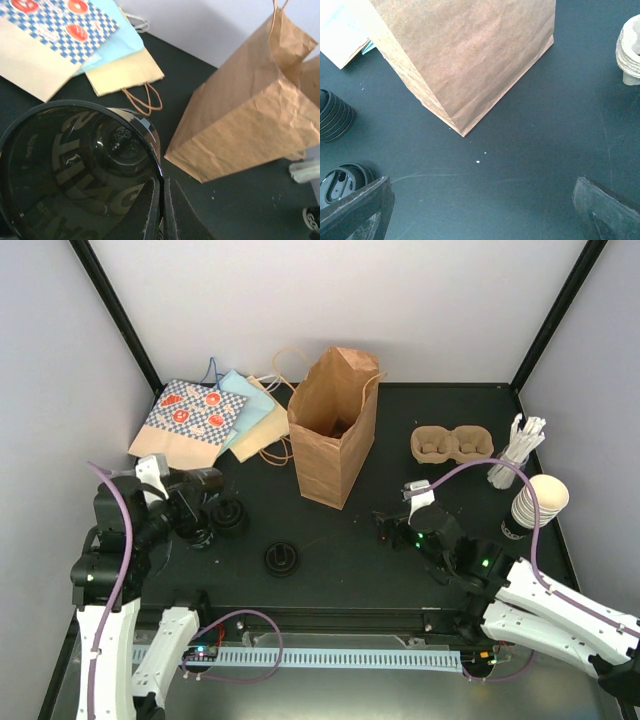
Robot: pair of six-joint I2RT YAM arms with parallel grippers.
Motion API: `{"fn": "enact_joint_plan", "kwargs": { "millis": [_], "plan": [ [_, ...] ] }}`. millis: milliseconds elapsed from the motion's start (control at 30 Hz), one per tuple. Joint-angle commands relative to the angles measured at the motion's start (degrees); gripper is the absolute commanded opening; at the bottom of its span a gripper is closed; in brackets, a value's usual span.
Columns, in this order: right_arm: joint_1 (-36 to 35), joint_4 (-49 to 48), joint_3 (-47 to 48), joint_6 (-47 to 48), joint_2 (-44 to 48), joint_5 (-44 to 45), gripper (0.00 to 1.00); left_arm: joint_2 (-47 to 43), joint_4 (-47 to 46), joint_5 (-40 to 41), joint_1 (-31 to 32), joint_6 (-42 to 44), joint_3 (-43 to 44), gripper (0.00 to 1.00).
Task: Pack the takeout coffee
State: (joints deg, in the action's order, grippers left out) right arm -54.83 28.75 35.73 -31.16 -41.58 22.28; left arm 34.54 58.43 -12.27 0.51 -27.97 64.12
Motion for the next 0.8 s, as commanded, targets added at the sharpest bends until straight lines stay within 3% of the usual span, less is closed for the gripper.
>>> {"fn": "enact_joint_plan", "kwargs": {
  "millis": [0,267,467,767],
  "plan": [
    [0.2,-1.5,1.0,0.1,-0.4,0.0,1.00,-2.5,-2.2,-7.5,0.3,-0.4,-3.1,0.02],
    [0.3,-4.0,1.3,-0.3,-3.6,-1.6,1.00,-6.6,-3.0,-10.9,1.7,-1.5,-8.5,0.02],
    [0.3,-4.9,2.2,-0.7,-5.7,-2.0,1.00,-4.5,-7.3,-13.5,5.2,-0.8,-11.6,0.02],
    [0.2,-3.7,2.8,-1.4,-6.5,0.1,1.00,-0.6,-13.9,-2.5,26.2,-4.3,-14.4,0.01]
  ]
}}
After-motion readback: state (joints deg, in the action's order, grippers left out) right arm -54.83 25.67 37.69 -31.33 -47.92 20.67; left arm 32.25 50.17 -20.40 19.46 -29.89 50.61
